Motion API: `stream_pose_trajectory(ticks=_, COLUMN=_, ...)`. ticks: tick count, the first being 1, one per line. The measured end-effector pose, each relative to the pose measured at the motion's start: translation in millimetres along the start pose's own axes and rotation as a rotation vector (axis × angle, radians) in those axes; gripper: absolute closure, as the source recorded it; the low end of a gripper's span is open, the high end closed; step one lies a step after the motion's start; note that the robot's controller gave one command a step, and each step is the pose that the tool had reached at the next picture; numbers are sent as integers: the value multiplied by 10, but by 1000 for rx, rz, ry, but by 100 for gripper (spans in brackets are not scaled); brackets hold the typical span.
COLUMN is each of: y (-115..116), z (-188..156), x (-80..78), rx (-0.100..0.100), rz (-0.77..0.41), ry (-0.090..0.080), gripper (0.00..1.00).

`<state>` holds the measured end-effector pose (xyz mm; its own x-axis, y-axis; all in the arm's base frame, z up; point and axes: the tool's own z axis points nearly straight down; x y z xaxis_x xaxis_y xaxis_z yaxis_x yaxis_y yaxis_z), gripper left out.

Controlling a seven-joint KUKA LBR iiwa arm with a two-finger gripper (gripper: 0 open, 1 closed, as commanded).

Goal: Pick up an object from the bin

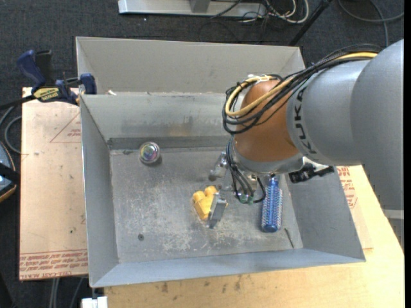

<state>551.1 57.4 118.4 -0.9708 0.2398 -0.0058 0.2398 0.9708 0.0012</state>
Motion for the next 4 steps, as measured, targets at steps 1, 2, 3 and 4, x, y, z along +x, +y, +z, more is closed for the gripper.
stream_pose_trajectory(ticks=1, y=-33, z=460, x=-32, rx=-5, rz=42, ry=-8, gripper=0)
stream_pose_trajectory(ticks=2, y=-32, z=423, x=-61, rx=-7, rz=42, ry=-18, gripper=100)
stream_pose_trajectory(ticks=3, y=293, z=-737, x=-280, rx=-4, rz=53, ry=-5, gripper=100)
stream_pose_trajectory(ticks=4, y=236, z=-1301, x=-240, rx=-1, rz=-200, ry=-1, gripper=100)
